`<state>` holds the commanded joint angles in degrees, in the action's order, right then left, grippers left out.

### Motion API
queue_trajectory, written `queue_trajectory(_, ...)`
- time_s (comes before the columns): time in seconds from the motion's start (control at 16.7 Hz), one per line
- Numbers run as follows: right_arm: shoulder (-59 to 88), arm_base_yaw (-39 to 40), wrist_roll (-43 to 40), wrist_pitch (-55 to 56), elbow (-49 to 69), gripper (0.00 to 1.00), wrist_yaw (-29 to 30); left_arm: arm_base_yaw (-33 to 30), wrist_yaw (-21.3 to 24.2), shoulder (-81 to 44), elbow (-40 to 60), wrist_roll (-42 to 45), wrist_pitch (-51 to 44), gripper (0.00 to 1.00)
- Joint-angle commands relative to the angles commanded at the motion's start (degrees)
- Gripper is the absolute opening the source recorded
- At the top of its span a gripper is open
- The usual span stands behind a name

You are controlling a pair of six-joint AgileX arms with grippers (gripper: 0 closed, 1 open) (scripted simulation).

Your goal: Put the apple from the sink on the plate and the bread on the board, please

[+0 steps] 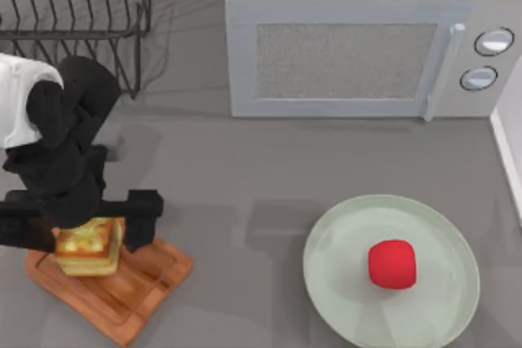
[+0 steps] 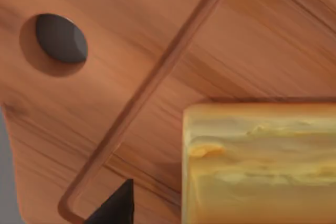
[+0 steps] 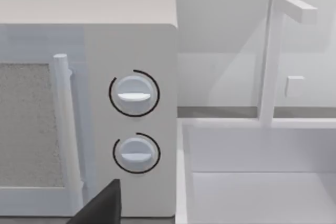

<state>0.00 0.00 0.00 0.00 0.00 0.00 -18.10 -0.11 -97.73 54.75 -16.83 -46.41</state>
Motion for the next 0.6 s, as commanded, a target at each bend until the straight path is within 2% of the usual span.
queue_trajectory(0.36, 0.0, 0.0, 0.0, 0.0, 0.0, 1.0, 0.0, 0.0, 0.0, 0.1, 0.0, 0.0, 0.0, 1.0)
queue_trajectory(0.6, 0.0, 0.0, 0.0, 0.0, 0.0, 1.0, 0.0, 1.3, 0.0, 5.3, -2.7, 1.0, 3.2, 1.0)
